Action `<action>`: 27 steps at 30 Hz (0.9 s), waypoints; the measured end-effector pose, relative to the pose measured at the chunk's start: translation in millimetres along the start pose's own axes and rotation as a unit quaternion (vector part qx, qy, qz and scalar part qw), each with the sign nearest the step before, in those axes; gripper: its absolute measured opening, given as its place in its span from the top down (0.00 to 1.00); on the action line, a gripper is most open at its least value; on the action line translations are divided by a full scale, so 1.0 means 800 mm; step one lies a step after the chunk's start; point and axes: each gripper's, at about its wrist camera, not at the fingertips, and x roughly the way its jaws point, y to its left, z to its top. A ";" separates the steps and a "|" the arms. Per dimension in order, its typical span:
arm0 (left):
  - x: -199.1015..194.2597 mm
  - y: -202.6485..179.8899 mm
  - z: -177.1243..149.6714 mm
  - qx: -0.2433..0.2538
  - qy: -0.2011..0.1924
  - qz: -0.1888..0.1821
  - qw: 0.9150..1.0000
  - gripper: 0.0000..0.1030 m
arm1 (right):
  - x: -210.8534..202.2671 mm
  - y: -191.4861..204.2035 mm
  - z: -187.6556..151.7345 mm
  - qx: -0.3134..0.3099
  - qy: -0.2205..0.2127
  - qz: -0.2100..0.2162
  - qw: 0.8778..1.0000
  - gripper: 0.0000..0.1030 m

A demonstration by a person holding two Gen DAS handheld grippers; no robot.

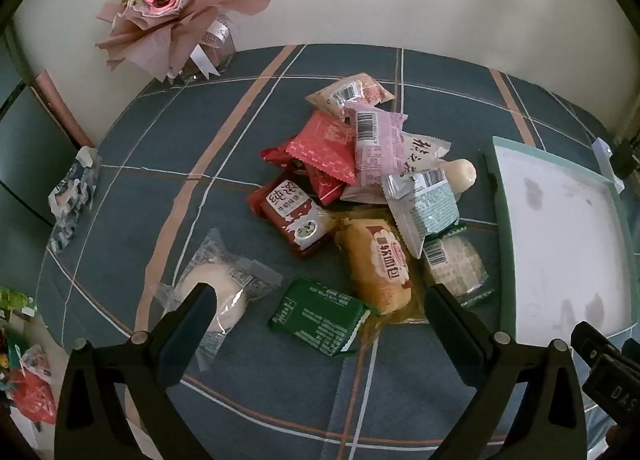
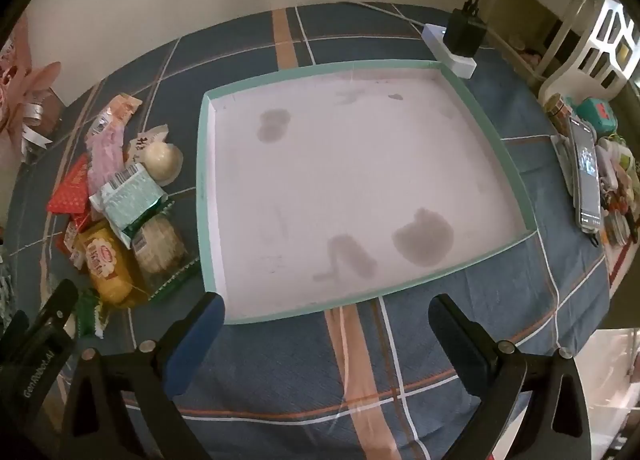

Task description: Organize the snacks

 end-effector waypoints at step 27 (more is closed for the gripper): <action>-0.001 0.000 0.000 0.002 -0.002 0.005 1.000 0.00 | -0.003 0.007 -0.002 -0.001 0.003 -0.001 1.000 0.00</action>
